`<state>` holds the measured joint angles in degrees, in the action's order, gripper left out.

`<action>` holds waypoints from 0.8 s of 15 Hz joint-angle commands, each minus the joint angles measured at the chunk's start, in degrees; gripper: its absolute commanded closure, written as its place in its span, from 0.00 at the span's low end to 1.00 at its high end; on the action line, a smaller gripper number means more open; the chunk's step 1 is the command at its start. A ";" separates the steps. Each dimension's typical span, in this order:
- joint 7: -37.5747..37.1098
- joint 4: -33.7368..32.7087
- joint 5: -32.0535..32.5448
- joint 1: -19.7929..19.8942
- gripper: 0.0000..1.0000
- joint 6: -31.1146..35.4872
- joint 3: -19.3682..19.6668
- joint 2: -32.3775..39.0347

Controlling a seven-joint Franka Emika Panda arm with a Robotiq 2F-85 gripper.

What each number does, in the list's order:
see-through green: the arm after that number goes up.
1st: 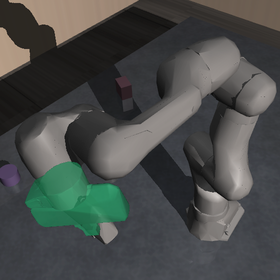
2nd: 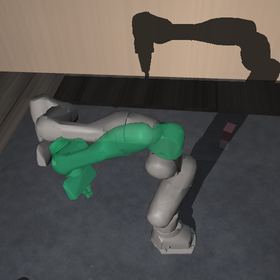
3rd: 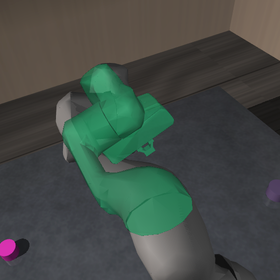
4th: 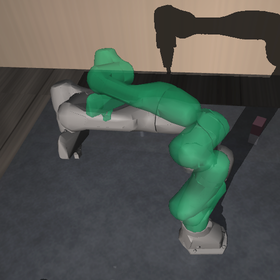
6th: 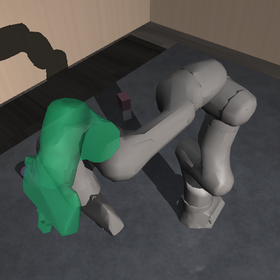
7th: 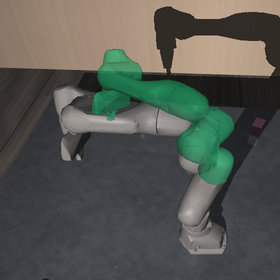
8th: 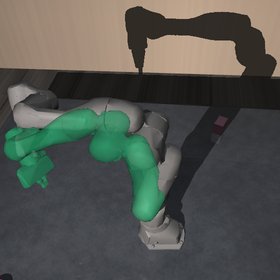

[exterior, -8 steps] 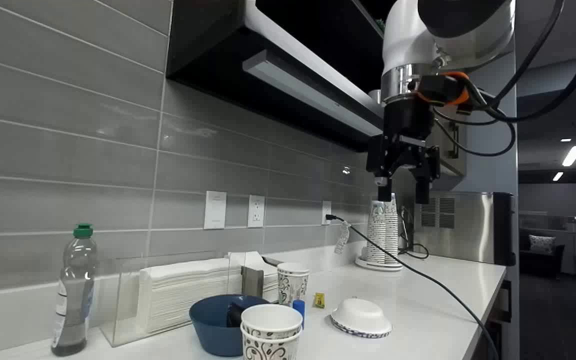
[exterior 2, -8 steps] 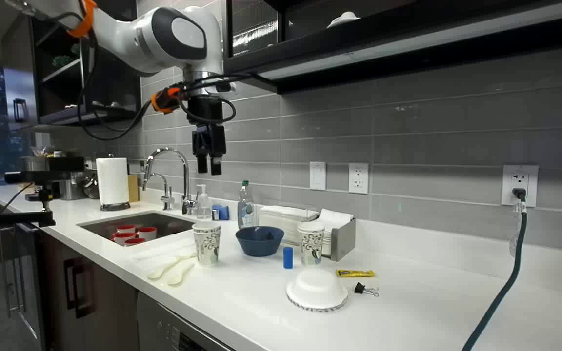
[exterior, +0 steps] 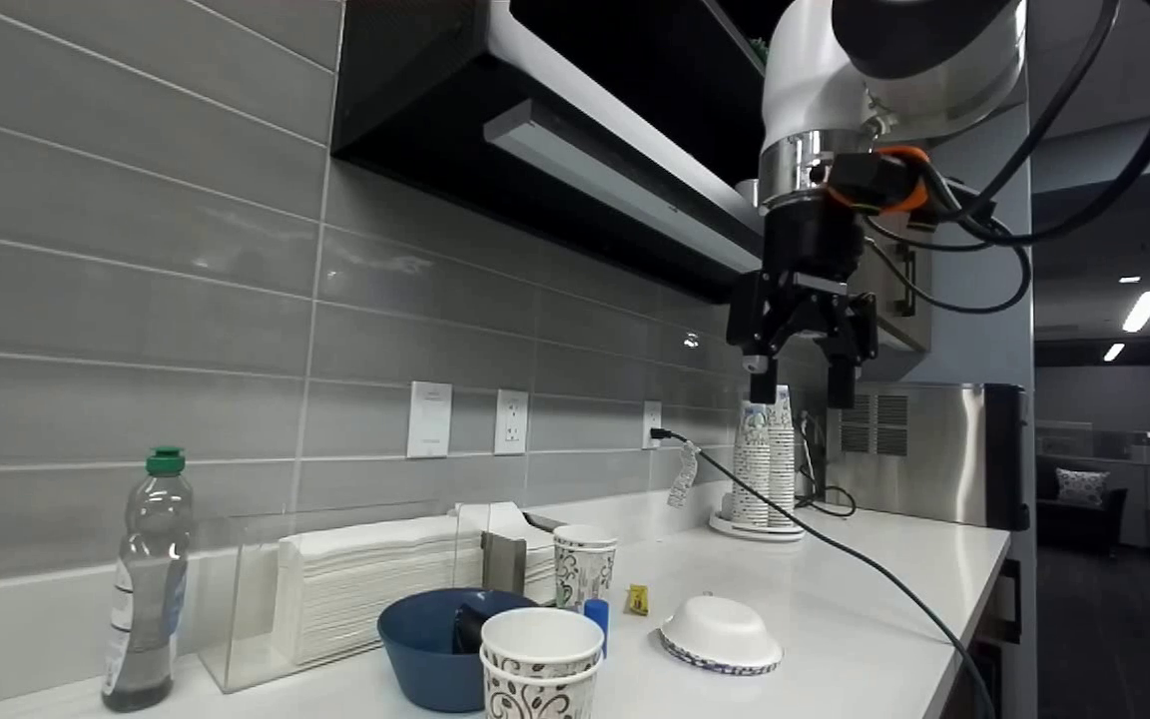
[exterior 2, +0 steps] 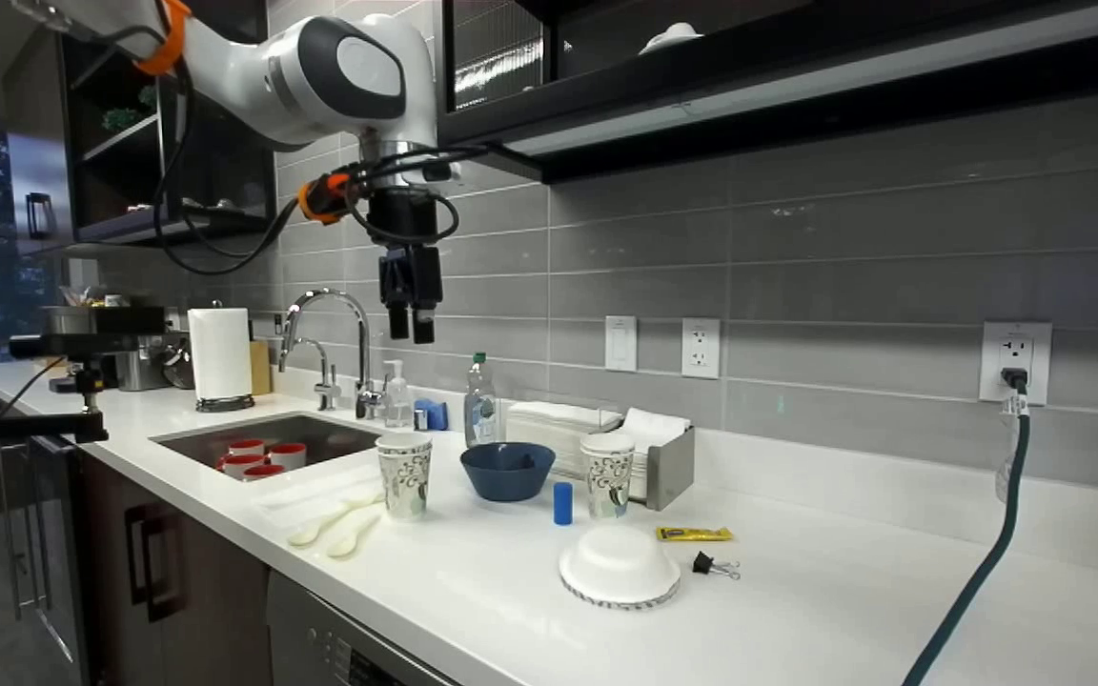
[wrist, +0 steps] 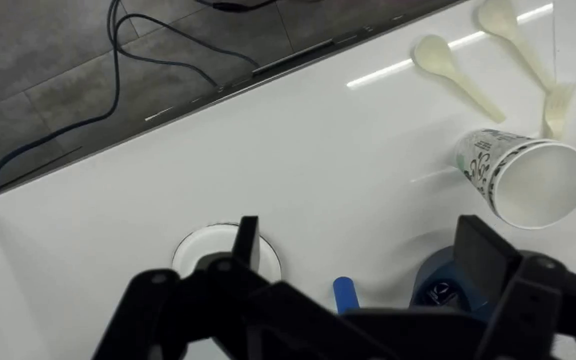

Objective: Put one blue block in the blue bowl.

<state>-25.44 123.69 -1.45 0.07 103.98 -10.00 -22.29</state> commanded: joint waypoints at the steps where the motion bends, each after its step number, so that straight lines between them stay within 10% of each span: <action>1: -6.84 -1.33 1.03 1.33 0.00 7.26 -0.23 6.04; 12: -28.59 -7.29 24.38 -2.17 0.00 30.63 2.32 28.43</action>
<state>-47.85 120.28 15.92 0.52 132.90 -9.50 1.32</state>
